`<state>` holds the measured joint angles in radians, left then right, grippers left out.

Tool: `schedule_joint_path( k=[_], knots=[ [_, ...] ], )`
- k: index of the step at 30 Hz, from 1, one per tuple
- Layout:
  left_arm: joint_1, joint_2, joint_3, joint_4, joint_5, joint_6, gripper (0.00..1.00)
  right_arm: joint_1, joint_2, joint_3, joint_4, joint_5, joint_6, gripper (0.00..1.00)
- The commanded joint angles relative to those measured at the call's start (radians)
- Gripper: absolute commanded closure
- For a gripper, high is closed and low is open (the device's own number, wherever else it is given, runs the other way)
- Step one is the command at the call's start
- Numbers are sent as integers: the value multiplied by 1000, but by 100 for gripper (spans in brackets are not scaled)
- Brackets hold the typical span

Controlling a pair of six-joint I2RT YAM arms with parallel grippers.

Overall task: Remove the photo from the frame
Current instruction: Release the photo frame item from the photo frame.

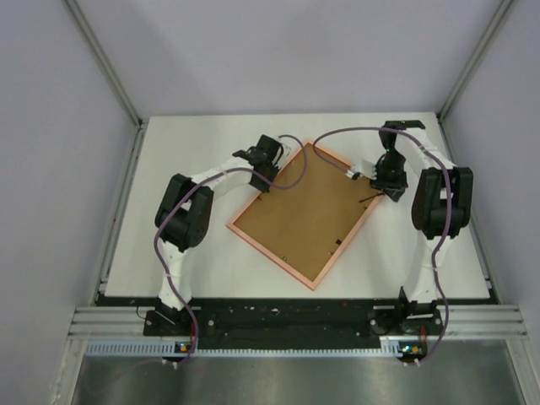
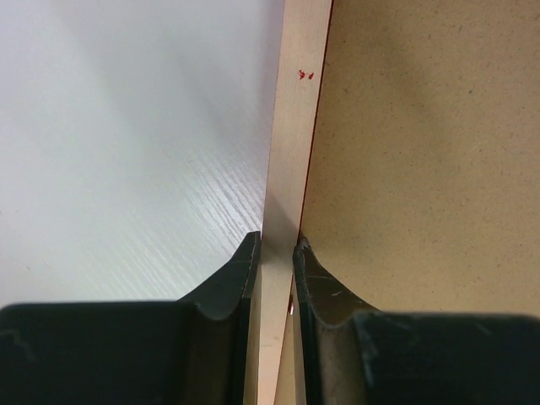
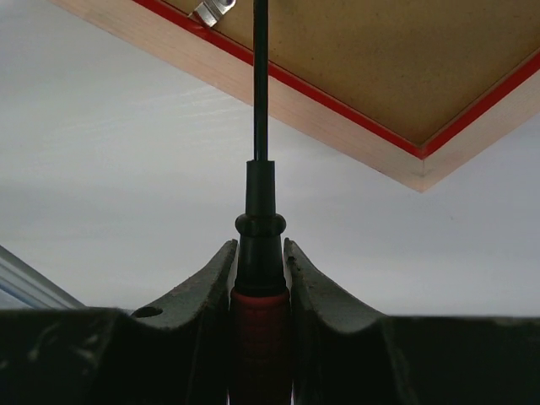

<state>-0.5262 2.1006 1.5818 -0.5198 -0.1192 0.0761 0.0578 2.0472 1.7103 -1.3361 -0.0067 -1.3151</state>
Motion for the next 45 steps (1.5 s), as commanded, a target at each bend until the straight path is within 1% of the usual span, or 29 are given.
schedule_joint_path(
  k=[1,4,6,7,9,10,11,13,15,20,21,23,24,25,28,31,34,38,42,45],
  knots=[
    [-21,-37,-32,47,-20,-7,100,14,-30,9,3,32,-120,100],
    [-20,-37,-31,60,-23,7,100,19,-86,-30,107,13,-215,100],
    [-21,-36,-29,66,-22,11,100,17,-139,-78,211,-53,-291,100],
    [-21,-36,-31,70,-23,13,100,13,-174,-112,268,-73,-352,100],
    [-21,-36,-36,78,-23,25,100,8,-246,-234,438,-75,-451,100],
    [-21,-34,-37,87,-22,31,100,5,-263,-268,483,-73,-514,100],
    [-20,-37,-45,95,-14,43,100,5,-260,-267,486,-70,-541,100],
    [-17,-45,-57,119,16,77,100,1,-239,-215,489,-90,-529,100],
    [-12,-50,-59,124,65,114,100,-9,-242,-206,495,-99,-576,100],
    [-5,-66,-60,116,113,209,100,-44,-278,-242,508,-84,-769,100],
    [-6,-71,-62,113,146,223,100,-53,-295,-264,512,-73,-818,100],
    [-5,-74,-62,112,147,244,100,-53,-315,-285,508,-53,-900,100],
    [-5,-77,-60,113,139,249,100,-90,-323,-293,506,-43,-933,100],
    [-5,-76,-56,112,135,255,100,-98,-329,-301,503,-29,-982,100],
    [-1,-68,-34,95,130,258,100,-133,-338,-321,502,-1,-1105,100],
    [3,-59,-13,89,128,246,100,-138,-338,-319,471,-3,-1157,100],
    [6,-33,29,67,58,209,100,-142,-364,-360,462,-18,-1248,100],
    [14,-10,69,55,38,175,100,-142,-397,-426,462,-38,-1380,100],
    [26,10,118,40,42,171,100,-113,-403,-451,457,-53,-1377,100],
    [29,10,124,40,49,171,100,-90,-415,-471,462,-85,-1382,100]
  ],
)
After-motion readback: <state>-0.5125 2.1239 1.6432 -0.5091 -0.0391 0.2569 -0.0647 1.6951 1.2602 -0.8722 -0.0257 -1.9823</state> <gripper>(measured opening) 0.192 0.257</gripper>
